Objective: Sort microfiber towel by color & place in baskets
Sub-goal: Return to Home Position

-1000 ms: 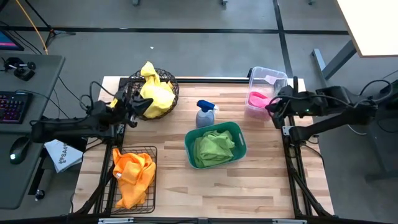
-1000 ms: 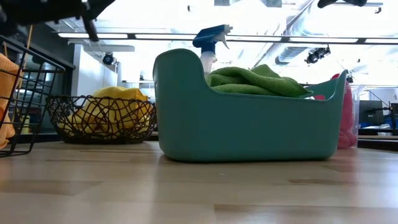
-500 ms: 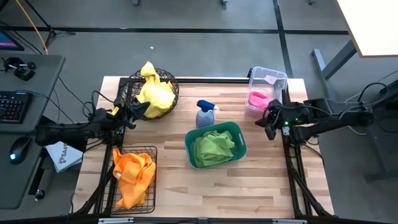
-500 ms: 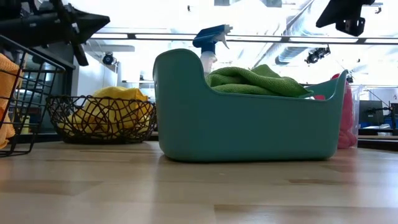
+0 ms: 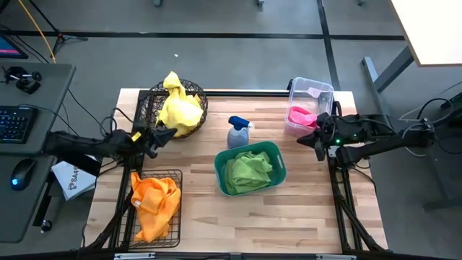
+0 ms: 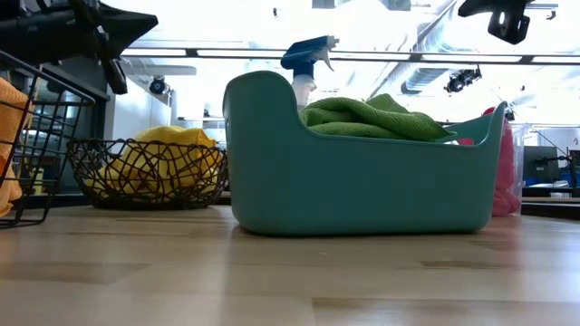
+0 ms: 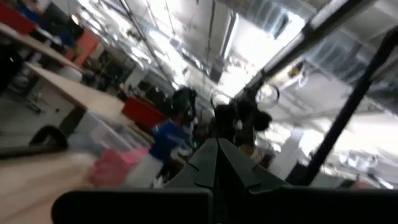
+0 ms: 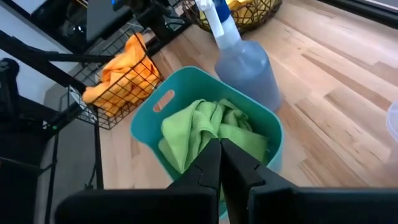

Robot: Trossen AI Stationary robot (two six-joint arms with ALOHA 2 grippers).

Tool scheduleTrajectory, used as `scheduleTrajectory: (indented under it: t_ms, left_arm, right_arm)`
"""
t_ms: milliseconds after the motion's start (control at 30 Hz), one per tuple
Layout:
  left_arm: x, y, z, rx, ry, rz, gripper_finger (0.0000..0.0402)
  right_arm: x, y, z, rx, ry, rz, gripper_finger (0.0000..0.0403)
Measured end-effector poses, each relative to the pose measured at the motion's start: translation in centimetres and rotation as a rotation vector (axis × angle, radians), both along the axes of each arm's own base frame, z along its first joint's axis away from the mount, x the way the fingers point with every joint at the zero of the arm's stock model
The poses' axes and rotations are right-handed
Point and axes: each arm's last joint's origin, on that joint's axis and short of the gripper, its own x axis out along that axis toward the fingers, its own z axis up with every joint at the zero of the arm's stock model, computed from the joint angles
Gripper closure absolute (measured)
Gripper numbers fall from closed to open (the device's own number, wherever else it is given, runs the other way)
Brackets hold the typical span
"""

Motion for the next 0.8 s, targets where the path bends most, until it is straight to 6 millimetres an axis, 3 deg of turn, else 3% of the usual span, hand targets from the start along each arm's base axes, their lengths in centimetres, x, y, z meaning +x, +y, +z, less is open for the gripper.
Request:
scheduleTrajectory:
  t_ms: [267,433,600,800]
  left_arm:
    - [0.3,-0.6,-0.5,0.037,0.075,-0.003,0.0401]
    - [0.3,-0.6,-0.5,0.052,0.071,-0.003,0.0401]
    - [0.3,-0.6,-0.5,0.040,0.068,-0.007,0.0401]
    - [0.3,-0.6,-0.5,0.040,0.070,-0.007,0.0401]
  right_arm:
    - [0.0,0.0,0.1,-0.052,-0.005,0.043,0.0403]
    - [-2.1,-0.2,-0.3,-0.027,-0.061,0.040,0.0403]
    - [-3.0,-0.2,-3.2,0.047,-0.294,0.082,0.0403]
    - [-1.2,0.2,-7.8,0.009,-0.583,0.167,0.0403]
